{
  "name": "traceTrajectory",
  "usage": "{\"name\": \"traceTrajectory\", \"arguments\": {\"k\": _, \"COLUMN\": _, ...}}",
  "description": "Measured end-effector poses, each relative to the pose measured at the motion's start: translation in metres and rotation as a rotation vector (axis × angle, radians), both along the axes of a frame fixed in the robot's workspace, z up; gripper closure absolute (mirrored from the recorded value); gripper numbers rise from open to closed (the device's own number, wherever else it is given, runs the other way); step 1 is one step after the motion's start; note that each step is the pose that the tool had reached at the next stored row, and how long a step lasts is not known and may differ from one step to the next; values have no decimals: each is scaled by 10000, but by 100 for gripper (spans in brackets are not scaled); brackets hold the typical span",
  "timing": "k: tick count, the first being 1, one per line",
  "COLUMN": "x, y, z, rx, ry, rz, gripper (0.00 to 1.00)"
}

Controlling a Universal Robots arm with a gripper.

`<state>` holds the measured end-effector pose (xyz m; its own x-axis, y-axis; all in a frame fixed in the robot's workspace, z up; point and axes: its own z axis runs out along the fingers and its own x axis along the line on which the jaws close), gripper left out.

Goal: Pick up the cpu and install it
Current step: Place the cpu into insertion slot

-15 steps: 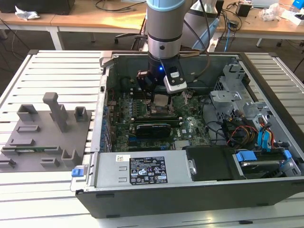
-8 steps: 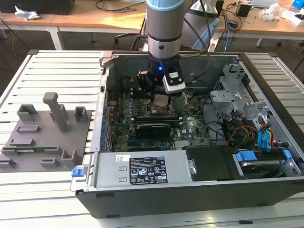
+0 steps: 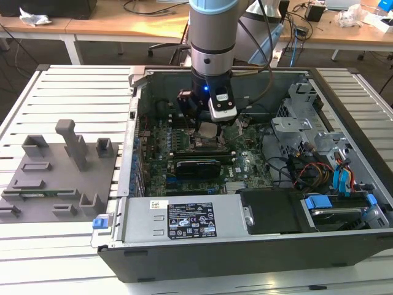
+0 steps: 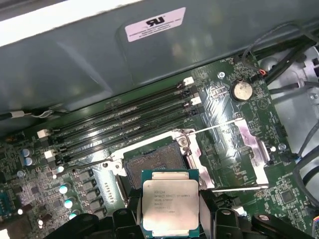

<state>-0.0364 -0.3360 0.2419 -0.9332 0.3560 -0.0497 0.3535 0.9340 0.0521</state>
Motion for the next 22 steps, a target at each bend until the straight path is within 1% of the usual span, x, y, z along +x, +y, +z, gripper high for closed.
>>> {"name": "traceTrajectory", "arguments": {"k": 3, "x": 0, "y": 0, "z": 0, "rx": 0, "ry": 0, "rz": -269, "gripper": 45}}
{"name": "traceTrajectory", "arguments": {"k": 8, "x": 0, "y": 0, "z": -1, "rx": 0, "ry": 0, "rz": -1175, "gripper": 45}}
{"name": "traceTrajectory", "arguments": {"k": 14, "x": 0, "y": 0, "z": -1, "rx": 0, "ry": 0, "rz": -1822, "gripper": 45}}
{"name": "traceTrajectory", "arguments": {"k": 20, "x": 0, "y": 0, "z": -1, "rx": 0, "ry": 0, "rz": -2600, "gripper": 45}}
{"name": "traceTrajectory", "arguments": {"k": 21, "x": 0, "y": 0, "z": -1, "rx": 1, "ry": 0, "rz": -2880, "gripper": 45}}
{"name": "traceTrajectory", "arguments": {"k": 22, "x": 0, "y": 0, "z": -1, "rx": 0, "ry": 0, "rz": -3070, "gripper": 45}}
